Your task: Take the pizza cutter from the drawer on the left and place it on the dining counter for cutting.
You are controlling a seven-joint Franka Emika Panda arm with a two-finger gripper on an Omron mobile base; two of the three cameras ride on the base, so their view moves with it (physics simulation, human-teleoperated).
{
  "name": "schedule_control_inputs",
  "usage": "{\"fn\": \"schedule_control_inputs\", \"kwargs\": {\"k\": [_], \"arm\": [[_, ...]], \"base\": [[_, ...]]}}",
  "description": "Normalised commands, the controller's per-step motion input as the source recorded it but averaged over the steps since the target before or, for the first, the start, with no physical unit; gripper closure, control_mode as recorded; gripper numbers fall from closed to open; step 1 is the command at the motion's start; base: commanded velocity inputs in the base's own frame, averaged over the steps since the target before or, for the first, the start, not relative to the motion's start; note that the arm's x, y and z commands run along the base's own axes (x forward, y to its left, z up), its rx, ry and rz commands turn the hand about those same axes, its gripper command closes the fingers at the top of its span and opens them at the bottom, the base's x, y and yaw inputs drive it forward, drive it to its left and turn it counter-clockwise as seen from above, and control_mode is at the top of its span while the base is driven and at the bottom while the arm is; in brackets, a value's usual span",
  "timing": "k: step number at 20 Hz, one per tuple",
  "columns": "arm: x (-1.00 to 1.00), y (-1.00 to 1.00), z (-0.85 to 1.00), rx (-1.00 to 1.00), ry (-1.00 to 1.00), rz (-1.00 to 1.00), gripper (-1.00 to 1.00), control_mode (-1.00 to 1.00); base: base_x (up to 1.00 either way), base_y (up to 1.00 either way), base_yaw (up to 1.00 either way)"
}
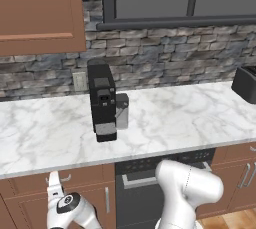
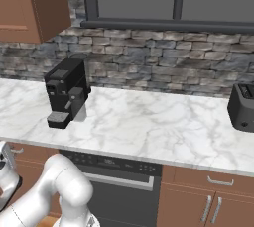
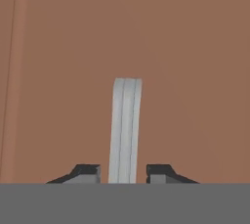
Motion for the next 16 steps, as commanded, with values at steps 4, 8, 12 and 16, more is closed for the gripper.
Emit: {"fn": "schedule_control_inputs", "kwargs": {"k": [4,8,12,16], "arm": [[0.00,0.00,0.00,0.00,0.00,0.00,1.00,-1.00],[-0.01,0.00,0.00,0.00,0.00,0.00,1.00,-1.00],[-0.35,0.01,-0.03,0.00,0.07,0.00,1.00,-1.00],[-0.74,0.00,-0.04,0.00,0.09,-0.03,1.00,-1.00]], "base": [[0.00,0.00,0.00],[0.00,0.00,0.00],[0.00,0.00,0.00],[0.00,0.00,0.00]]}}
